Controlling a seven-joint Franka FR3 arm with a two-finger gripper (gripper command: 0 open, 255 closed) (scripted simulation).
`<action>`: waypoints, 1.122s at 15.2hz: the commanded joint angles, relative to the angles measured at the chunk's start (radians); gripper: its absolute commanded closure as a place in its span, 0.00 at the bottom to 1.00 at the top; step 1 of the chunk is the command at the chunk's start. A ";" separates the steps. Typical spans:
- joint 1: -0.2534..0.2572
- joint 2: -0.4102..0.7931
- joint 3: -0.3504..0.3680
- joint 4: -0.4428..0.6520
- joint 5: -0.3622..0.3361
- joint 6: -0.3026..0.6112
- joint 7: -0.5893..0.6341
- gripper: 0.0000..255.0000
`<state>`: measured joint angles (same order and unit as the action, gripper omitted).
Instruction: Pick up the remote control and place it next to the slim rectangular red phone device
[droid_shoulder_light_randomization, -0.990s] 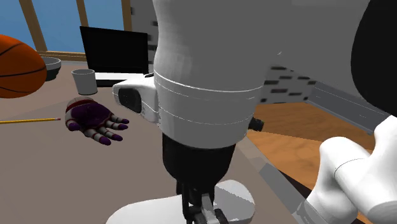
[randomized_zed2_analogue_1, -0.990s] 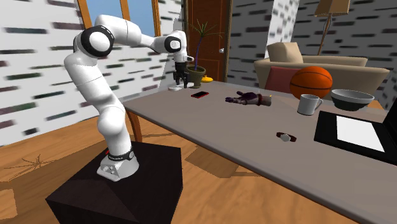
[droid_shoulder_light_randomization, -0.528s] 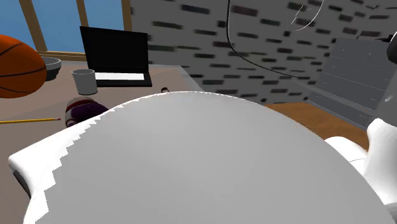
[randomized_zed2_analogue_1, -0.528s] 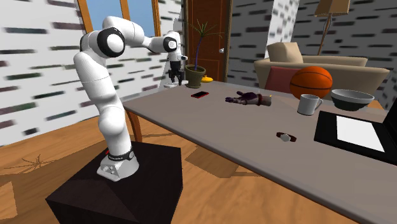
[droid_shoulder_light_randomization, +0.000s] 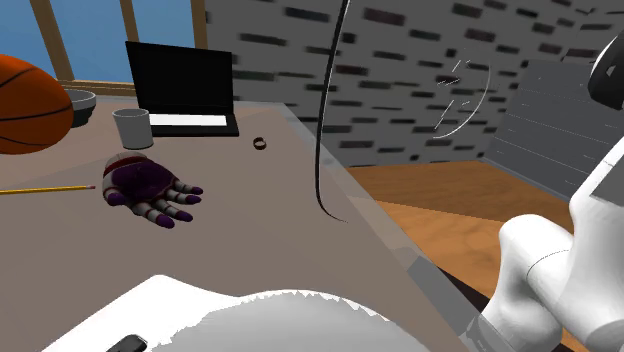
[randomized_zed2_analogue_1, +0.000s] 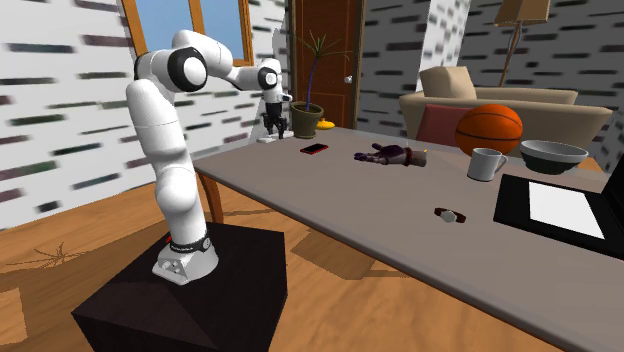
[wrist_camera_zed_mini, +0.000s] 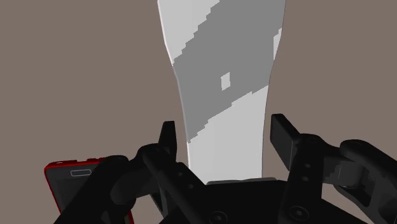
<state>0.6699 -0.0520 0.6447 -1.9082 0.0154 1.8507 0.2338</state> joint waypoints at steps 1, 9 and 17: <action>0.001 0.000 0.001 -0.025 0.000 0.025 0.001 1.00; 0.003 0.020 0.005 -0.095 -0.012 0.112 0.012 1.00; 0.003 0.020 0.005 -0.095 -0.012 0.112 0.012 0.00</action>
<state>0.6729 -0.0322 0.6497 -2.0033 0.0033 1.9623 0.2455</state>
